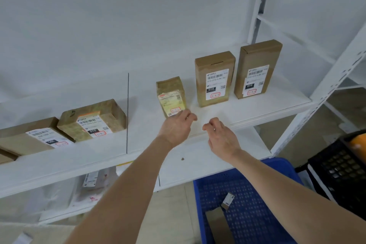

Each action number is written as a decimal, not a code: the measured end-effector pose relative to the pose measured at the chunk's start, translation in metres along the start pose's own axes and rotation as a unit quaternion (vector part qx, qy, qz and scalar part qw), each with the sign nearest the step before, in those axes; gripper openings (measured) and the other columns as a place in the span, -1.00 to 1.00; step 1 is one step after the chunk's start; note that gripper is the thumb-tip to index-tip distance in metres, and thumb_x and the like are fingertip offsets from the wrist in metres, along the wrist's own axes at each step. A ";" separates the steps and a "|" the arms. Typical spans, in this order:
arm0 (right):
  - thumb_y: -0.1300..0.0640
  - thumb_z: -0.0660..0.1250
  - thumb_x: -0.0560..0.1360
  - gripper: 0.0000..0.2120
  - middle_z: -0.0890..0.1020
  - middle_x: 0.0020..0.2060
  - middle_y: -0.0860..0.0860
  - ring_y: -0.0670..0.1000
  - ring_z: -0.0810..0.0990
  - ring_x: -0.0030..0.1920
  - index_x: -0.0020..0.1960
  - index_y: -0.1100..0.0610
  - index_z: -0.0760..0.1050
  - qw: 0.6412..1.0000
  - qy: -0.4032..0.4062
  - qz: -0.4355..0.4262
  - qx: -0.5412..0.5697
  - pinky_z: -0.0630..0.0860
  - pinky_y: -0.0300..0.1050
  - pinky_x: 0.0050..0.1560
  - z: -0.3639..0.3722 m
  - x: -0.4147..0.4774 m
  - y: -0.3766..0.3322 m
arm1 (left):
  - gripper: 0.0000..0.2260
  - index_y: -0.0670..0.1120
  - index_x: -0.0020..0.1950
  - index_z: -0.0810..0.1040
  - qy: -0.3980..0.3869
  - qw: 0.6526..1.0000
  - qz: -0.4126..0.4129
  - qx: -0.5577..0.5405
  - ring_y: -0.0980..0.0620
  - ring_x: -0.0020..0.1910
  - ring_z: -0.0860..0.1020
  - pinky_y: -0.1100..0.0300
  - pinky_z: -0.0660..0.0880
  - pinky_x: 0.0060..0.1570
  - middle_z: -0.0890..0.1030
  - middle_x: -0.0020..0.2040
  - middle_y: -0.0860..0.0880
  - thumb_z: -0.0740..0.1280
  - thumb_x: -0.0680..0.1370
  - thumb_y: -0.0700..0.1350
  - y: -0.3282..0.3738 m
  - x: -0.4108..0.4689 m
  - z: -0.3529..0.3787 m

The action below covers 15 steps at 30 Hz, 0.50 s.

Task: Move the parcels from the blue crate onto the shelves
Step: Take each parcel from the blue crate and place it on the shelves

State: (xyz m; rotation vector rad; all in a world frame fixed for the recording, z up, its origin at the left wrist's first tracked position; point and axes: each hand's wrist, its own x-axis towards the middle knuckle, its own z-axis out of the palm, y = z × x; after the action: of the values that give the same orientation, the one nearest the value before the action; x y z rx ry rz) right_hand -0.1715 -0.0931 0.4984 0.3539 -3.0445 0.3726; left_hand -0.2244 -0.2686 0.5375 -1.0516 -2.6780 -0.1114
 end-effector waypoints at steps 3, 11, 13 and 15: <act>0.33 0.28 0.44 -0.62 0.43 0.14 0.14 0.12 0.50 0.03 0.26 0.19 0.44 1.000 -0.012 -0.002 0.003 0.48 -0.11 -0.12 0.005 -0.029 0.040 | -0.65 -0.14 0.12 0.57 -0.062 0.994 -0.078 -0.042 -0.09 -0.06 0.59 0.14 0.45 -0.39 0.56 0.02 -0.10 0.33 0.36 -0.35 0.046 -0.003 0.027; 0.25 0.25 0.53 -0.48 0.22 0.38 0.07 0.05 0.49 0.14 0.45 0.06 0.22 0.993 -0.115 0.008 0.006 0.46 -0.19 -0.13 0.020 -0.108 0.178 | -0.61 -0.02 0.38 0.35 -0.270 0.912 -0.293 -0.095 -0.02 0.25 0.41 0.07 0.46 0.10 0.38 0.31 -0.03 0.15 0.56 -0.24 0.190 0.021 0.106; 0.25 0.23 0.55 -0.45 0.15 0.42 0.05 0.04 0.50 0.12 0.48 0.04 0.15 0.989 -0.147 0.023 0.012 0.37 -0.25 -0.27 0.030 -0.123 0.205 | -0.62 -0.03 0.40 0.34 -0.310 0.892 -0.312 -0.107 -0.06 0.24 0.43 0.05 0.47 0.09 0.36 0.31 -0.05 0.18 0.57 -0.20 0.219 0.021 0.127; 0.23 0.23 0.56 -0.43 0.13 0.44 0.04 0.02 0.51 0.01 0.50 0.03 0.10 0.984 -0.174 0.035 0.010 0.25 -0.31 -0.44 0.050 -0.134 0.227 | -0.64 -0.05 0.38 0.35 -0.337 0.878 -0.321 -0.114 -0.08 0.21 0.44 0.00 0.50 0.09 0.37 0.30 -0.07 0.19 0.58 -0.17 0.237 0.016 0.152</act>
State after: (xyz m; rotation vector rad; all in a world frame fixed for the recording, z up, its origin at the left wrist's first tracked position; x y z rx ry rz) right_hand -0.0951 0.1381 0.3868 0.3462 -3.4046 0.3816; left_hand -0.1075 -0.0582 0.3899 -0.1886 -3.6345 -0.2192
